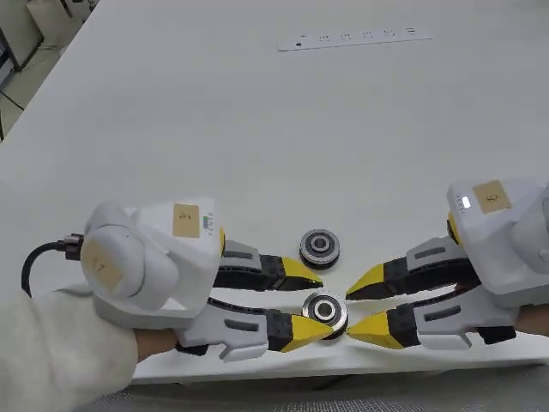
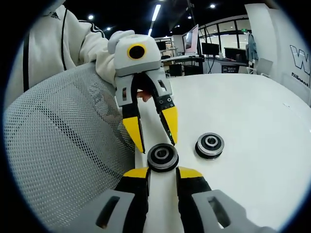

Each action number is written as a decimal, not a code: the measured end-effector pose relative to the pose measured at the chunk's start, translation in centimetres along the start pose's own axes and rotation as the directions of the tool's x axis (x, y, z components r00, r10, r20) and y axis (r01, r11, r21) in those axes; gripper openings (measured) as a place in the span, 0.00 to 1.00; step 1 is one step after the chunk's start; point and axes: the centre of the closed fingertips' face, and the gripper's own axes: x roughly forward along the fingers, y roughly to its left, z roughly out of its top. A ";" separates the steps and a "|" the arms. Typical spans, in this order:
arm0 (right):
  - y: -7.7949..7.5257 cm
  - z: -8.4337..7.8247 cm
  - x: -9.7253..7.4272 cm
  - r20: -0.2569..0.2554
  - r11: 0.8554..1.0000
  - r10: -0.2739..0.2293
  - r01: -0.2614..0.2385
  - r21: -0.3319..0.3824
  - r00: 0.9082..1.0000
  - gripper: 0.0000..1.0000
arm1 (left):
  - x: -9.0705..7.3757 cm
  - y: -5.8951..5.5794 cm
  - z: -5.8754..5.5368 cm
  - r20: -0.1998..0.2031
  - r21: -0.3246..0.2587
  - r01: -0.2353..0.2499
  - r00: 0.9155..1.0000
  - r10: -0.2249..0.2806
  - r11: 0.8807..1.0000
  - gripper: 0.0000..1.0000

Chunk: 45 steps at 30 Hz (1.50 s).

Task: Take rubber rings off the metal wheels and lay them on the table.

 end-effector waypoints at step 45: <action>-0.5 -0.6 0.5 -0.083 0.997 -0.038 0.032 -0.074 0.996 0.03 | 0.4 0.2 -1.0 0.014 0.082 0.016 1.000 -0.018 0.996 0.14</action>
